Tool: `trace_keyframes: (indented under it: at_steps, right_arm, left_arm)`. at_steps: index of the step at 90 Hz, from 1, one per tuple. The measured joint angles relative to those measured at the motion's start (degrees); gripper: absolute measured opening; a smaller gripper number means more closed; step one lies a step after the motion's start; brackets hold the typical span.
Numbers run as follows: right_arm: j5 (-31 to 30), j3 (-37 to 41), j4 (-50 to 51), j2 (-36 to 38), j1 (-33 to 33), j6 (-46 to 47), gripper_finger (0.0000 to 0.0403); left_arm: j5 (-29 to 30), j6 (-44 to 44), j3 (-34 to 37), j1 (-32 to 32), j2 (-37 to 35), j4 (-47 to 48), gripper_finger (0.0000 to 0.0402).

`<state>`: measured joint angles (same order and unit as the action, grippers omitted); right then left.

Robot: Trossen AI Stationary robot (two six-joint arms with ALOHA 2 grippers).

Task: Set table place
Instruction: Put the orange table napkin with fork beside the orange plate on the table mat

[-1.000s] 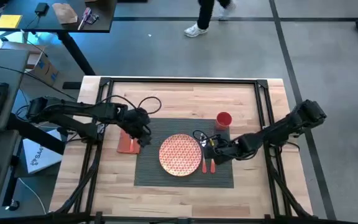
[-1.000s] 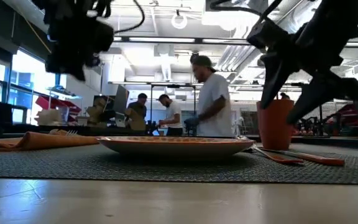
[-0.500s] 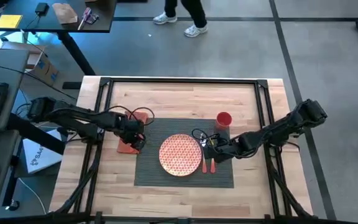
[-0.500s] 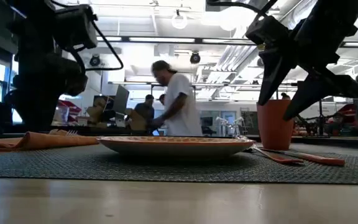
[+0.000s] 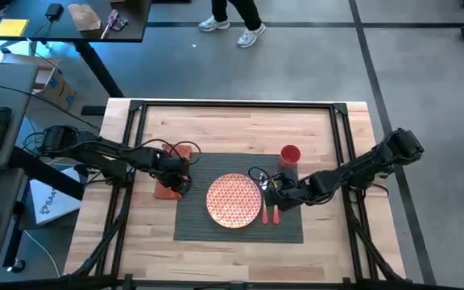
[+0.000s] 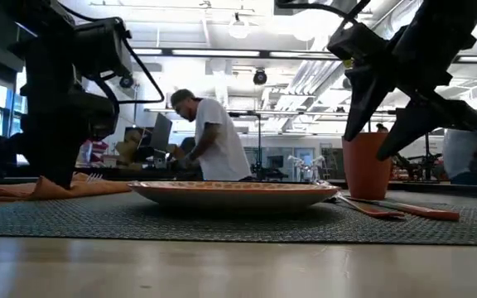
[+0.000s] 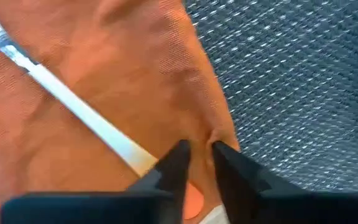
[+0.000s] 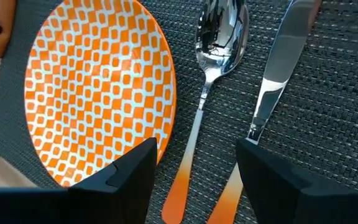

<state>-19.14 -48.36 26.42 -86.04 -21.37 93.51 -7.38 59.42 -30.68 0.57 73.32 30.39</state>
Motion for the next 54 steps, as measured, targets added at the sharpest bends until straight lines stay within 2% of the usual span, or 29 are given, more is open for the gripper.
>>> trace_keyframes:
  at_steps: [29,44,54]
  right_arm:
    - [0.00,0.00,0.36,0.00,0.00,-2.09,0.0204]
    - [-0.01,0.00,0.32,0.00,0.00,-2.32,0.0204]
    - [0.00,0.00,0.31,0.00,0.00,-2.32,0.0204]
  left_arm:
    - [-3.42,0.46,-4.25,4.56,-0.02,-1.83,0.0000]
    - [3.55,2.60,-7.44,5.93,0.00,3.98,0.0000]
    - [4.71,1.98,-9.17,5.89,-0.08,3.87,0.0007]
